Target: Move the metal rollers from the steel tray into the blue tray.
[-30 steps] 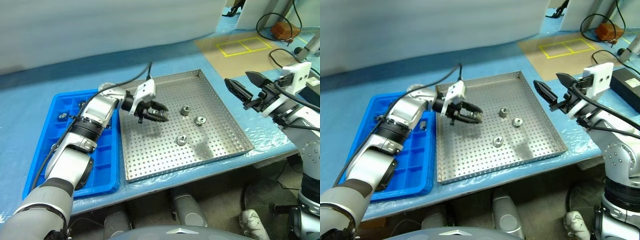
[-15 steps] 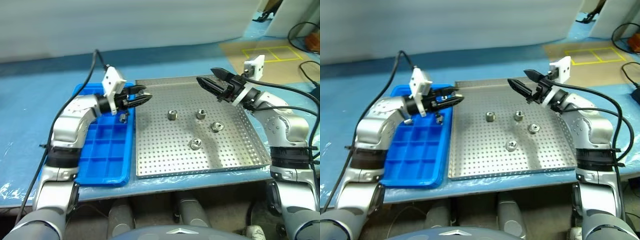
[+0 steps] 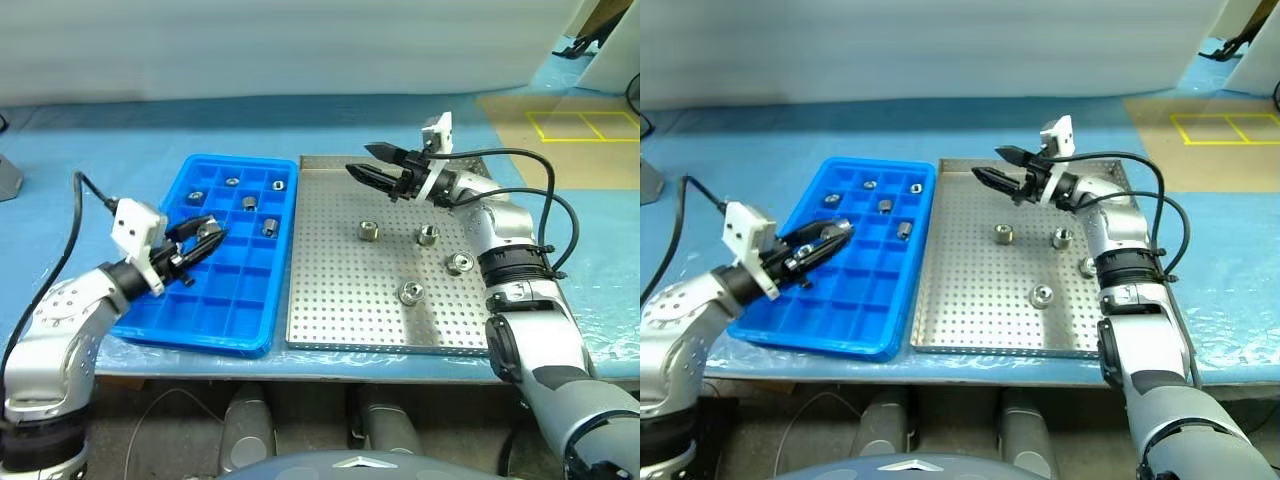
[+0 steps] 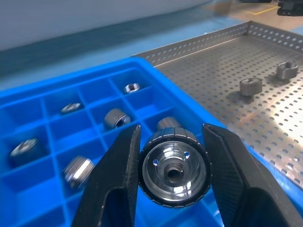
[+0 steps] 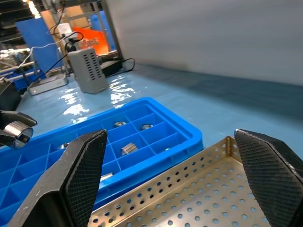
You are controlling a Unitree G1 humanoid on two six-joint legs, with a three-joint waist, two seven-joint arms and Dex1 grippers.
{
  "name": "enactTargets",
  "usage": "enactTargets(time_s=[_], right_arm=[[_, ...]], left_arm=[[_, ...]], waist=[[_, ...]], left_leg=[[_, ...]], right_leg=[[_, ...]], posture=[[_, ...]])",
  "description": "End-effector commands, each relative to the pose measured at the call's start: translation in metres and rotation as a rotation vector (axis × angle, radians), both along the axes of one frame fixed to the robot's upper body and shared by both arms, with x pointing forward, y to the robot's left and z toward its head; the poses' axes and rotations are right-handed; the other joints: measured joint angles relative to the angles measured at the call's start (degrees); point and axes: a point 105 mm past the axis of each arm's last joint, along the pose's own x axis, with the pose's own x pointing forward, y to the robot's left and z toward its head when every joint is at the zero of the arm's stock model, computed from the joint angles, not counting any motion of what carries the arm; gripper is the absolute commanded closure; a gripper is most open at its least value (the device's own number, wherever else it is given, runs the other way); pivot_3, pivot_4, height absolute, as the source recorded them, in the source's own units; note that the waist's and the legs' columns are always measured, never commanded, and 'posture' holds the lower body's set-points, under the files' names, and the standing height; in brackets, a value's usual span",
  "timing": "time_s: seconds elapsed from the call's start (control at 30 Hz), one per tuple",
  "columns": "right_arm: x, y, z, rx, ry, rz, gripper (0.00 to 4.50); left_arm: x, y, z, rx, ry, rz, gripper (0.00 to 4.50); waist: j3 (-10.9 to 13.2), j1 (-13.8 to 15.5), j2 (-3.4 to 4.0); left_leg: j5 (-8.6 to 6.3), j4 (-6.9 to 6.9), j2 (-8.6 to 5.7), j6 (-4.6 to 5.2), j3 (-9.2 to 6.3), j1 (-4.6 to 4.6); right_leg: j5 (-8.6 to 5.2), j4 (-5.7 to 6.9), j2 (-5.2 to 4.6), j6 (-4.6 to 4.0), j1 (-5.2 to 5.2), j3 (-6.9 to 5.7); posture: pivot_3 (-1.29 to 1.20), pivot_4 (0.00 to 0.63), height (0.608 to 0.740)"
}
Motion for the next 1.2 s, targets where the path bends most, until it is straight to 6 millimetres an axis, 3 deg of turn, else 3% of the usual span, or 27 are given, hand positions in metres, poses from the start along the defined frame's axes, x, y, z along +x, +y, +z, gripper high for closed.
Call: enactTargets(time_s=[0.03, 0.23, 0.47, 0.77, 1.0, 1.2], right_arm=[[0.002, 0.011, 0.011, -0.003, -0.059, 0.052, 0.0], [0.005, 0.024, 0.002, -0.006, -0.042, 0.099, 0.0], [0.006, 0.03, -0.007, -0.019, -0.025, 0.125, 0.0], [0.007, 0.03, -0.013, -0.024, -0.016, 0.13, 0.0], [0.008, 0.019, -0.018, -0.033, -0.014, 0.102, 0.0], [0.009, 0.011, -0.024, -0.04, -0.007, 0.078, 0.0]], left_arm=[[-0.016, 0.01, 0.013, 0.009, -0.048, 0.053, 2.8], [-0.039, 0.03, 0.003, 0.001, -0.007, 0.18, 2.8], [-0.053, 0.039, -0.019, 0.011, 0.073, 0.27, 2.8], [-0.048, 0.065, -0.042, 0.052, 0.129, 0.428, 2.8], [-0.035, 0.059, -0.062, 0.04, 0.151, 0.401, 2.8], [-0.033, 0.072, -0.091, 0.058, 0.209, 0.386, 2.8]], waist=[[0.0, 0.46, 0.0], [0.0, 2.01, 0.0], [0.0, 3.29, 0.0], [0.0, 3.66, 0.0], [0.0, 3.7, 0.0], [-0.14, 3.52, 0.23]], left_leg=[[0.0, -0.01, 0.01, -0.01, 0.0, -0.01], [0.02, -0.06, 0.11, -0.03, 0.0, -0.15], [0.02, -0.11, 0.14, -0.04, -0.01, -0.2], [0.04, -0.25, 0.16, -0.08, -0.02, -0.17], [0.06, -0.28, 0.15, -0.1, -0.01, -0.19], [0.08, -0.3, 0.14, -0.12, -0.01, -0.11]], right_leg=[[0.0, 0.0, 0.0, -0.01, 0.0, -0.04], [-0.05, -0.08, 0.01, -0.08, -0.05, -0.19], [-0.07, -0.07, 0.0, -0.09, -0.11, -0.22], [-0.07, -0.08, 0.01, -0.09, -0.14, -0.26], [-0.09, -0.07, 0.01, -0.12, -0.19, -0.26], [-0.08, -0.01, 0.01, -0.12, -0.18, -0.24]], posture=[[0.19, 0.15, 0.74], [0.25, 0.15, 0.74], [0.28, 0.15, 0.74], [0.28, 0.15, 0.74], [0.24, 0.15, 0.74], [0.21, 0.15, 0.74]])
